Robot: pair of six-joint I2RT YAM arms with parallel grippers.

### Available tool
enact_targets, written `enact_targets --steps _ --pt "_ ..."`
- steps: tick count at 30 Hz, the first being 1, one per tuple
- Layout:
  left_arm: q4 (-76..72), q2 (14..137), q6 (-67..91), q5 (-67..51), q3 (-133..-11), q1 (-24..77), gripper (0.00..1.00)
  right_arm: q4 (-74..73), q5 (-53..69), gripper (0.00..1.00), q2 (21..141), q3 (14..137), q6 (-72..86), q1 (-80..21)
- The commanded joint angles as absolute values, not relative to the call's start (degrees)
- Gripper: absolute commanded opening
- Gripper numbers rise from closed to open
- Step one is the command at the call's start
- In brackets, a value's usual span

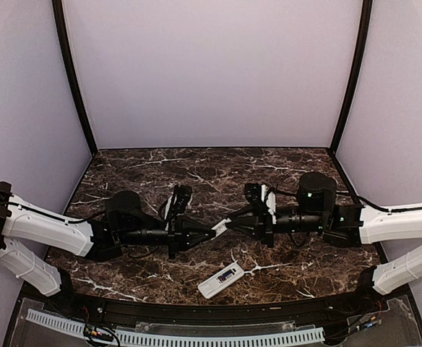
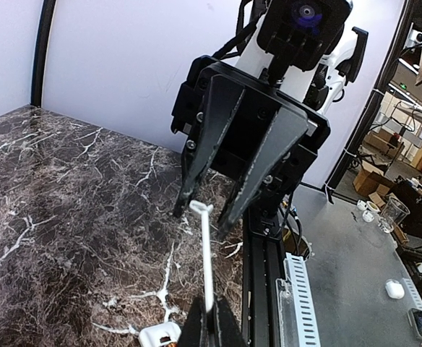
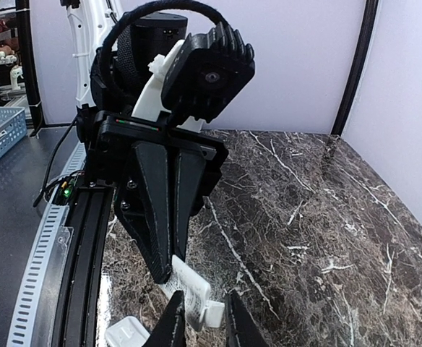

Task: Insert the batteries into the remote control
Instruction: Pass from the left arm to the right

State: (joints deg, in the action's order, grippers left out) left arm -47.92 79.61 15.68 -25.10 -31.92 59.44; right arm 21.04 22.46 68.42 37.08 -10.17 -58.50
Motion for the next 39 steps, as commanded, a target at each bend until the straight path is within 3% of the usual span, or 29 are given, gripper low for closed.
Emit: enact_targets --steps 1,15,27,39 --pt "-48.8 79.8 15.8 -26.1 -33.1 59.8 0.0 18.9 22.9 0.16 68.8 38.8 -9.5 -58.9" --pt "-49.7 79.6 15.2 -26.5 -33.0 59.8 0.0 15.4 25.5 0.08 70.6 40.2 -9.0 -58.9" --pt "-49.6 78.8 14.0 -26.7 -32.4 59.9 0.0 11.7 24.3 0.17 70.3 40.4 -8.3 -58.3" --pt "-49.8 79.8 13.7 -26.8 -32.1 59.9 0.0 10.2 27.9 0.09 71.5 42.6 -8.1 -58.3"
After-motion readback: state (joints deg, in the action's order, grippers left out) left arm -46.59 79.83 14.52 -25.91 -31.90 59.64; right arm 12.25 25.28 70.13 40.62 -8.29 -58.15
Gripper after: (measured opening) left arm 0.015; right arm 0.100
